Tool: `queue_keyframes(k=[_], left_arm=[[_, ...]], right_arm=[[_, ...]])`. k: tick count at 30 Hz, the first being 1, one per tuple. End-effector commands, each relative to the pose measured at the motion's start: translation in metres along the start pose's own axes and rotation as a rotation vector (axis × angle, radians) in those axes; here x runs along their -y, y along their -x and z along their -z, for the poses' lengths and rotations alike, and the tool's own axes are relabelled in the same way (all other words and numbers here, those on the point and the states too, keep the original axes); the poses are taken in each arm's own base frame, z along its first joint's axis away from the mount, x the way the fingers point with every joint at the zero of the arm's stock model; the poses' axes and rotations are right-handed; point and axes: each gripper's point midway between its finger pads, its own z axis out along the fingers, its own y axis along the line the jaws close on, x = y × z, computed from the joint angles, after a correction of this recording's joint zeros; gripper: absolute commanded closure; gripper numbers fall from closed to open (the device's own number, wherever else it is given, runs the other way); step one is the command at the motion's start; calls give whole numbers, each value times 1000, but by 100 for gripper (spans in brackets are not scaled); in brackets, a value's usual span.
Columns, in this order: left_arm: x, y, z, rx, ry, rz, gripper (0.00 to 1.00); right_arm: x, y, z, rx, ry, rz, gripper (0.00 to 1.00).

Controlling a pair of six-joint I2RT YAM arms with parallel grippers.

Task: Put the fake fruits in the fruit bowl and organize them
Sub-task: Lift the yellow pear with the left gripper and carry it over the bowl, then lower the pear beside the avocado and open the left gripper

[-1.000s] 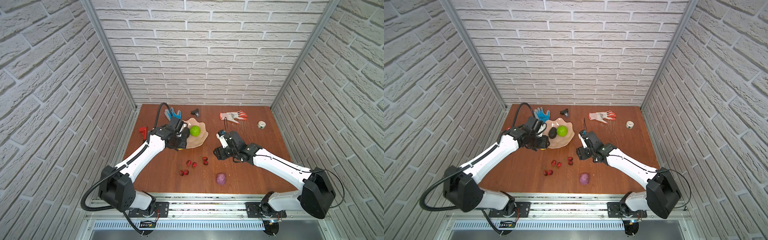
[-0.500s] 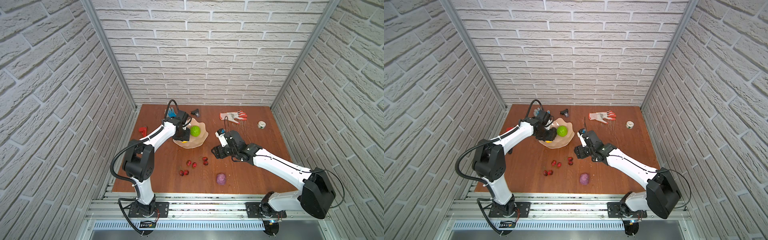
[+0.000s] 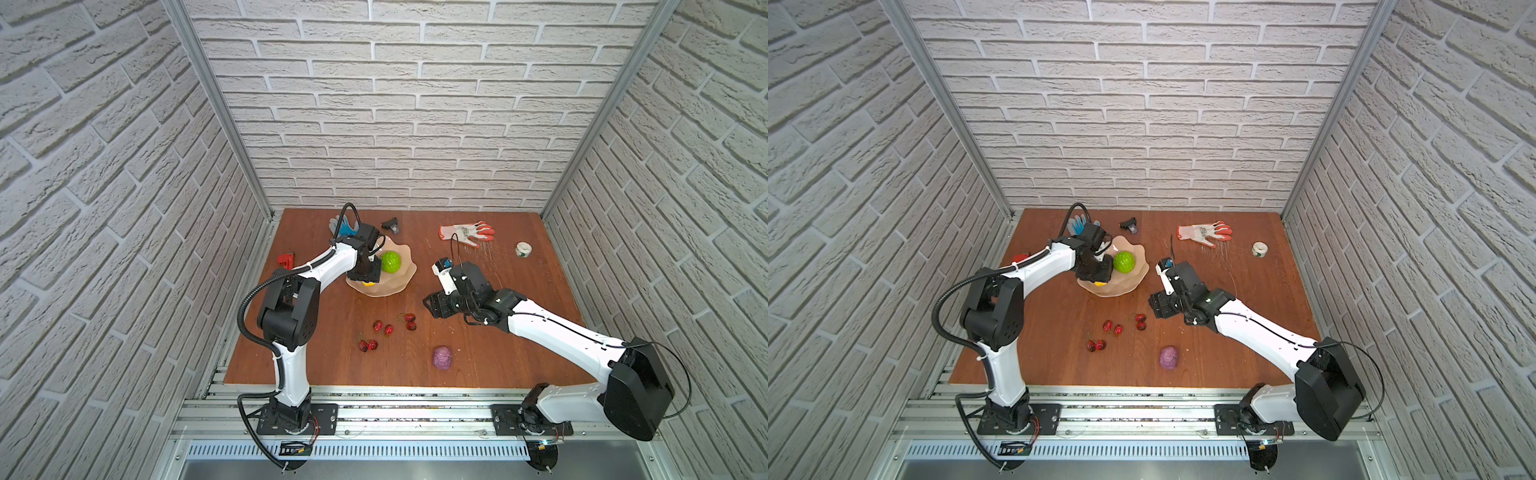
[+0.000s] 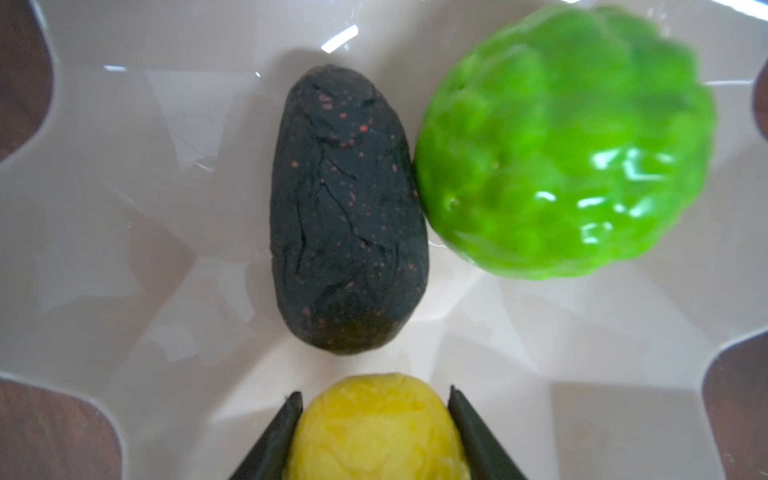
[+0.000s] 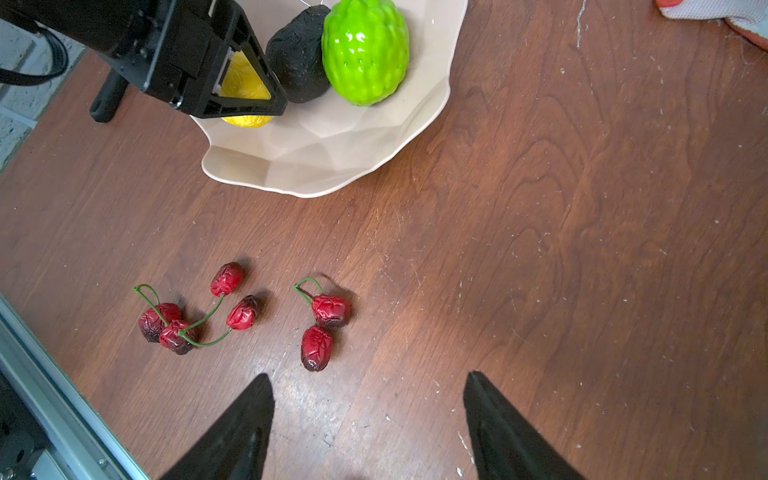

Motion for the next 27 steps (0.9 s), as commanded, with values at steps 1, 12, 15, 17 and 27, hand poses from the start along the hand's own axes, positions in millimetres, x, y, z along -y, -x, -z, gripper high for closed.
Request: queue_keyframes(k=[1, 12, 15, 17, 27], left_arm=[[-6, 11, -5, 32, 20, -7, 54], [-15, 19, -13, 41, 60, -16, 49], [-15, 19, -15, 43, 65, -25, 47], [-16, 20, -16, 44, 69, -30, 46], [-11, 25, -16, 55, 47, -25, 34]], right_arm=[[-2, 7, 6, 43, 6, 14, 26], [1, 3, 6, 37, -8, 26, 26], [1, 3, 5, 31, -6, 31, 26], [1, 3, 5, 32, -5, 31, 25], [2, 3, 8, 31, -11, 27, 24]])
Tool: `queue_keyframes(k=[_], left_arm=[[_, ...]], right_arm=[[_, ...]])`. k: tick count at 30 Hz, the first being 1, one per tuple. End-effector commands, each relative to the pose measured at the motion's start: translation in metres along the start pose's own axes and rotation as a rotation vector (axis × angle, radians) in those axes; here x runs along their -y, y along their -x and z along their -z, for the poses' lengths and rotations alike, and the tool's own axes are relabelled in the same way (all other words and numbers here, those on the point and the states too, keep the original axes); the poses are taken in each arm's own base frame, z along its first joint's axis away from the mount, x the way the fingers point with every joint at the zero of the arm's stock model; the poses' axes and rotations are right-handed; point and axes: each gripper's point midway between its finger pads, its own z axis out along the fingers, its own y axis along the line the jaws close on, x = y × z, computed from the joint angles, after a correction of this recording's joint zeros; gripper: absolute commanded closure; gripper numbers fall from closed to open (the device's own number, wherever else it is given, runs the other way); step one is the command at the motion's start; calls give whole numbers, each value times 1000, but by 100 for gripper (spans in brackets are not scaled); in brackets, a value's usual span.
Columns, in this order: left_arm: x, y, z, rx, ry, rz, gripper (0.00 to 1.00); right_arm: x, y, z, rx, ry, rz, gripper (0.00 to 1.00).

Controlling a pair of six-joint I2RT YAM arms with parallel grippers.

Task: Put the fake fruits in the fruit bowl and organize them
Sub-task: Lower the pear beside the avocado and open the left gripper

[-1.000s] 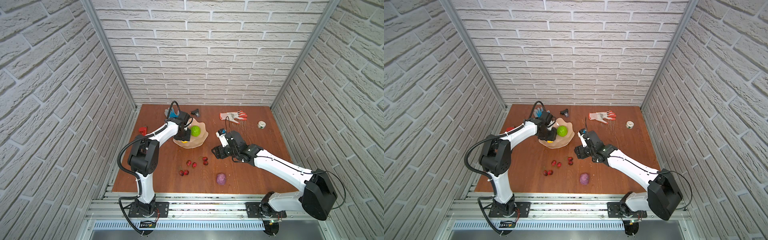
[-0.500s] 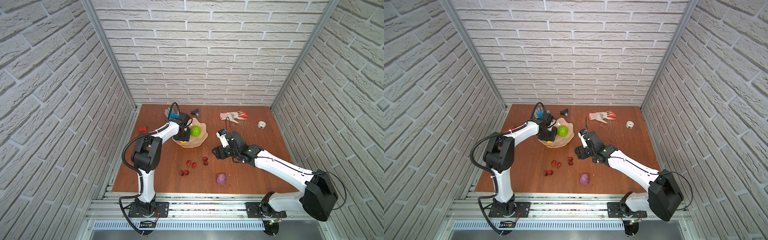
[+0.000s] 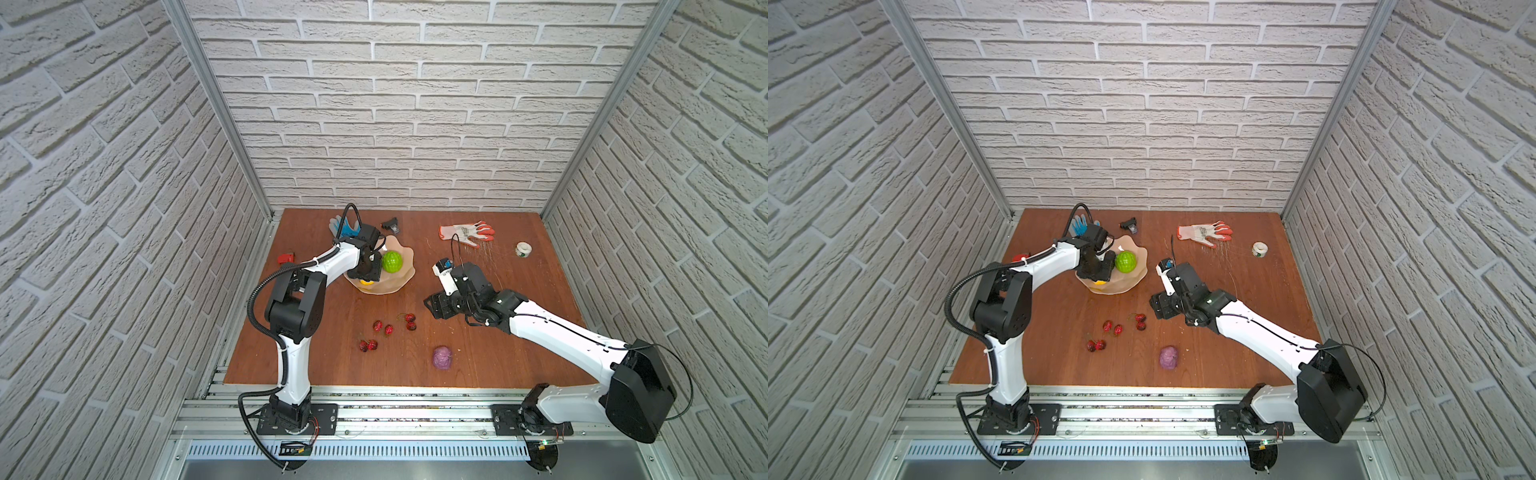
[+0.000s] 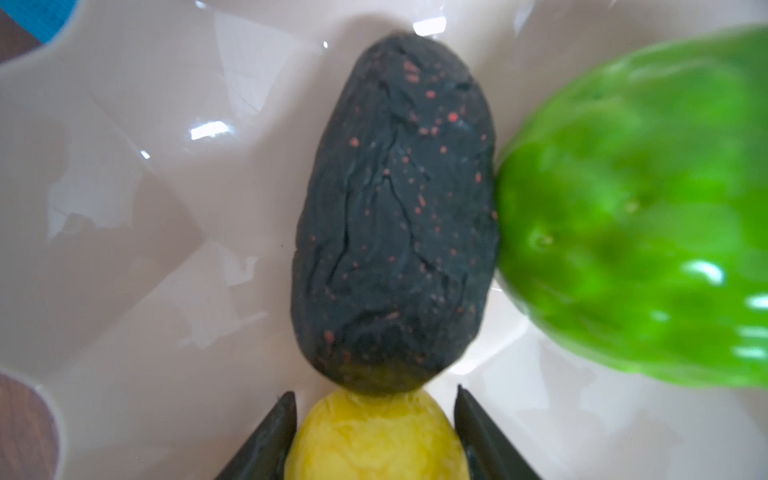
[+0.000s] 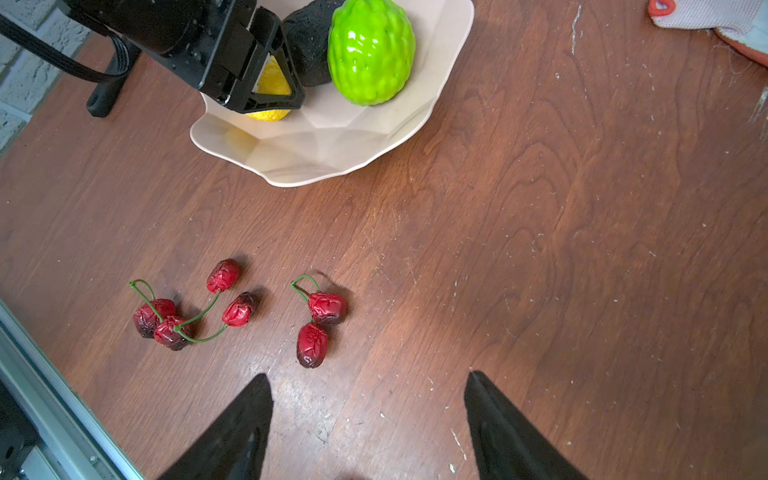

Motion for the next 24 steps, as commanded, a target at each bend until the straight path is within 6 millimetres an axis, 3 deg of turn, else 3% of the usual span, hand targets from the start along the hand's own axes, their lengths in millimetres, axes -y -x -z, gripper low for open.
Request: queue_keyframes(k=[1, 15, 24], left_arm=[[-1, 13, 7, 42, -8, 5, 32], [3, 26, 58, 136, -43, 12, 27], [3, 11, 91, 174, -83, 32, 27]], right_arm=[[0, 3, 6, 26, -5, 8, 24], [0, 11, 22, 41, -14, 6, 19], [-3, 1, 29, -8, -24, 26, 19]])
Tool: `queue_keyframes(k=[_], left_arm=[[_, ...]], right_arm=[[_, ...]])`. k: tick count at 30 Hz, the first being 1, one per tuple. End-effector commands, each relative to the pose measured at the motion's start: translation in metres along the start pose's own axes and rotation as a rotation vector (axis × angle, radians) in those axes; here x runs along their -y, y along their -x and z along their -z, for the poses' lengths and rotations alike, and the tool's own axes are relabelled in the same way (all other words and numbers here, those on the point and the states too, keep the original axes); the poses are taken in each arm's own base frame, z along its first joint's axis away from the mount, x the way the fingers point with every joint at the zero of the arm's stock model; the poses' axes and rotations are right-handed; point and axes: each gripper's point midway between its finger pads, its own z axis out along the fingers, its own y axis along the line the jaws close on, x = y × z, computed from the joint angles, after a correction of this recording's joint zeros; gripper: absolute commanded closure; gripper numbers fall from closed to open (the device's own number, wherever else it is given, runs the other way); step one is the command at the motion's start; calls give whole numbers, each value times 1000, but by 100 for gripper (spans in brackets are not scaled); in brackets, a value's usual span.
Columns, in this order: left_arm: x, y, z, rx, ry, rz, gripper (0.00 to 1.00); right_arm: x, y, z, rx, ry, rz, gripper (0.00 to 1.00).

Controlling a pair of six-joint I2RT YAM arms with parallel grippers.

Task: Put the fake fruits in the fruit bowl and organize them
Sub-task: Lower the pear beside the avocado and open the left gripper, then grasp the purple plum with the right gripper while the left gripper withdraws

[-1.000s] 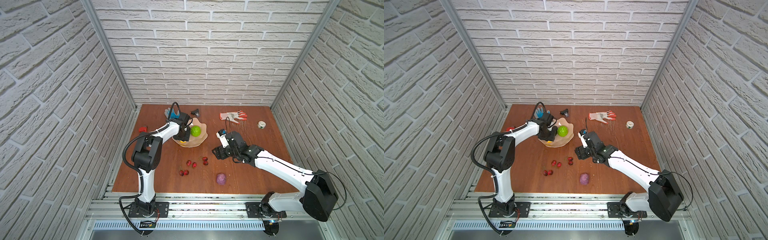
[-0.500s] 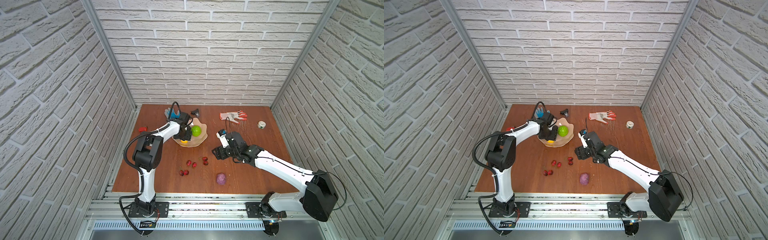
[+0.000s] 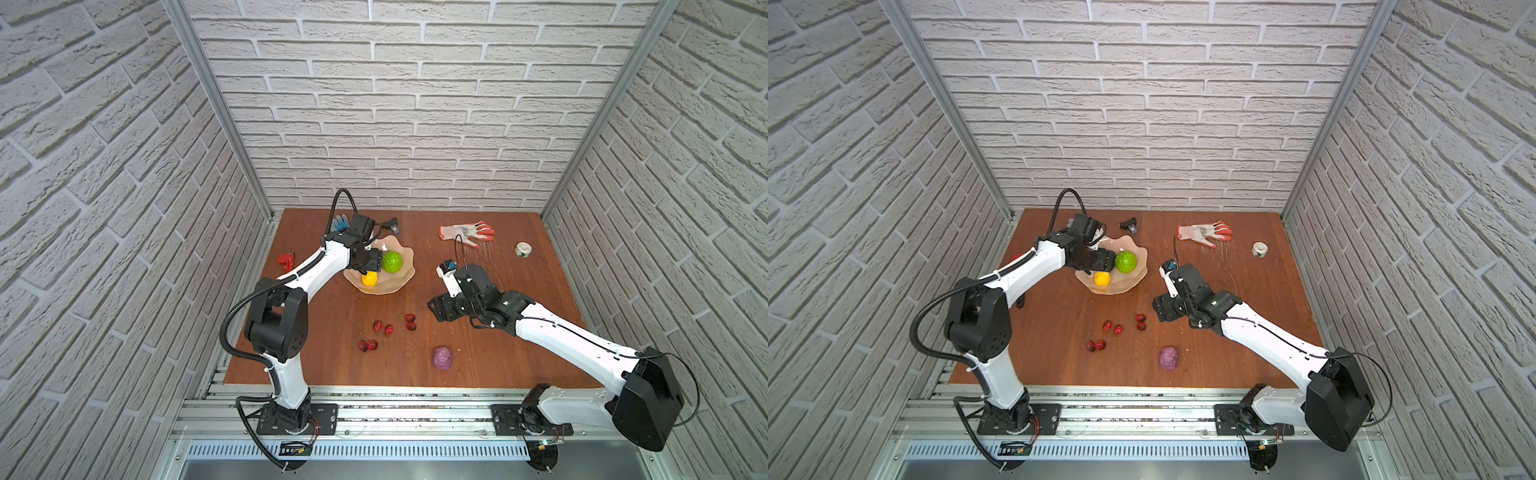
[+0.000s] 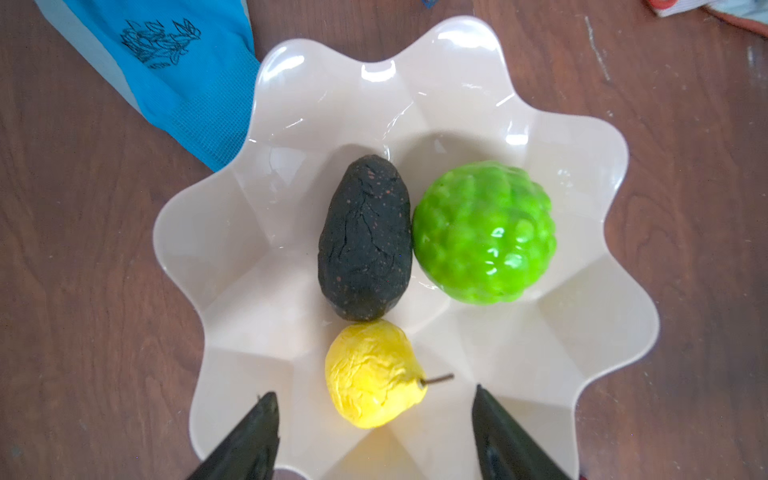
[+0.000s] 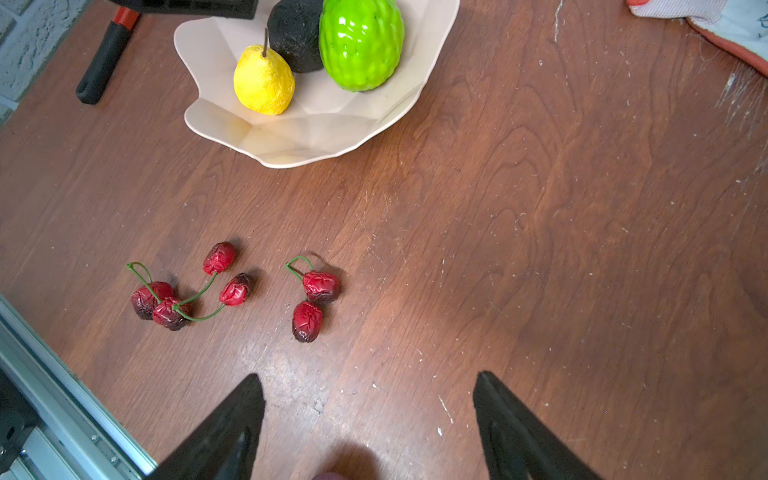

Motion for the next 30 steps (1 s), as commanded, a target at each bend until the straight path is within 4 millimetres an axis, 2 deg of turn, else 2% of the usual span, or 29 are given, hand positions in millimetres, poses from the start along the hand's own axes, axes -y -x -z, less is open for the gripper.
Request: queue_keyframes(k=[1, 5, 11, 18, 25, 30], left_arm=[[-1, -9, 15, 10, -26, 28, 27], [2, -24, 29, 34, -57, 52, 27], [-4, -51, 47, 70, -48, 103, 28], [-17, -77, 75, 129, 3, 175, 27], [-28, -95, 86, 165, 26, 246, 27], [-30, -96, 89, 159, 38, 227, 27]], right_arm=[[-5, 6, 14, 15, -3, 19, 19], [-6, -3, 18, -12, -6, 17, 19], [-7, -24, 16, -70, -12, -3, 20], [-10, -67, 24, -188, -27, -14, 20], [-15, -112, 28, -288, -59, -41, 19], [-30, -129, 19, -327, -48, -22, 17]])
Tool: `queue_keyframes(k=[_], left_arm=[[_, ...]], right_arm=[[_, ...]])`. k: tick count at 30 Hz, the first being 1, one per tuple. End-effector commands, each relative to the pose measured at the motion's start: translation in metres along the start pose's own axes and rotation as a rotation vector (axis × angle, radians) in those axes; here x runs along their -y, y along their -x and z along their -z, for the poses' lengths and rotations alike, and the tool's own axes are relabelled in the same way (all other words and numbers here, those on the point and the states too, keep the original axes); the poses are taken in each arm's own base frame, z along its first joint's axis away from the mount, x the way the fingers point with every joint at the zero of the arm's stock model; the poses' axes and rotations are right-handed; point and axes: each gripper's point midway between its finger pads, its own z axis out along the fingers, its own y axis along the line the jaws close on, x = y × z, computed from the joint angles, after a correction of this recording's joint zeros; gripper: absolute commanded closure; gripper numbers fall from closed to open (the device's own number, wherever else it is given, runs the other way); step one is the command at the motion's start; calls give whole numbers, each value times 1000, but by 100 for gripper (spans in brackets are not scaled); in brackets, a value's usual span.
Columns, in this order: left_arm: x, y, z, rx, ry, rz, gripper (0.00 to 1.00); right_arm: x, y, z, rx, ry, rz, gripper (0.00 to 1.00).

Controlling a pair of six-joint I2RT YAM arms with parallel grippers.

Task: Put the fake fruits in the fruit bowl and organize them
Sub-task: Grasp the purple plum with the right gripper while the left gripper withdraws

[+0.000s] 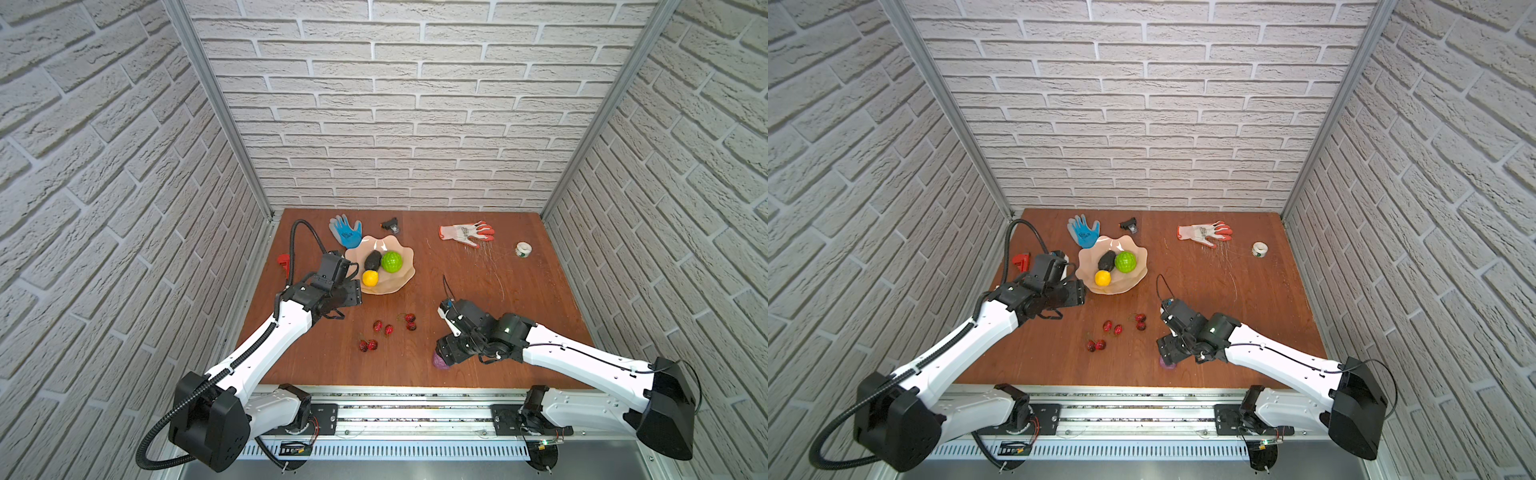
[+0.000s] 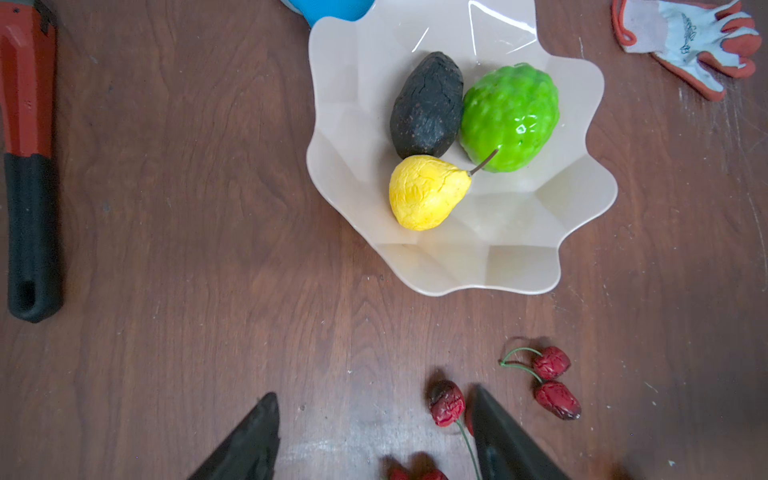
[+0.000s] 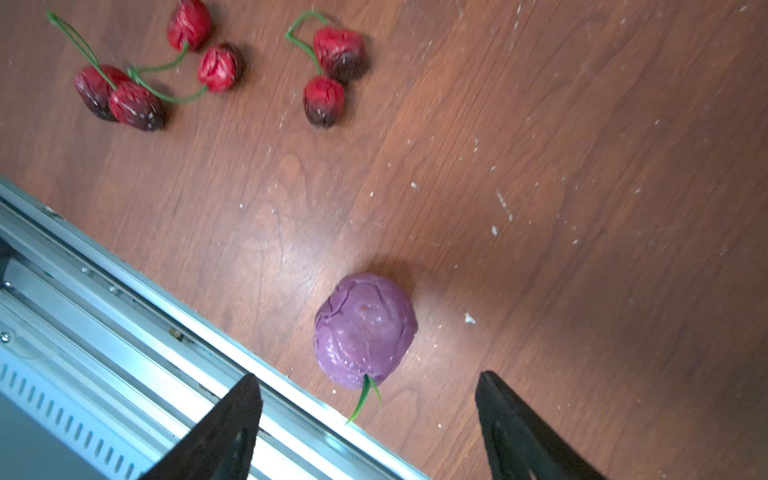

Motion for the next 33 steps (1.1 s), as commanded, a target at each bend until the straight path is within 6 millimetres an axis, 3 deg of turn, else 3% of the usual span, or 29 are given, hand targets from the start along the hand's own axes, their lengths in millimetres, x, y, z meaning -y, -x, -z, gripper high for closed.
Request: queue_keyframes(k=[1, 6, 15, 22, 33], left_arm=[[-3, 4, 4, 27, 17, 3, 27], [-3, 4, 8, 33, 12, 2, 27], [-4, 2, 15, 23, 14, -4, 26], [-3, -4, 12, 22, -3, 26, 26], [-5, -2, 12, 23, 12, 9, 26]], right_arm=[[-6, -6, -9, -19, -12, -20, 17], [-2, -14, -27, -43, -52, 3, 15], [1, -10, -47, -37, -84, 36, 17], [0, -7, -66, -68, -94, 69, 24], [-3, -10, -71, -100, -85, 72, 42]])
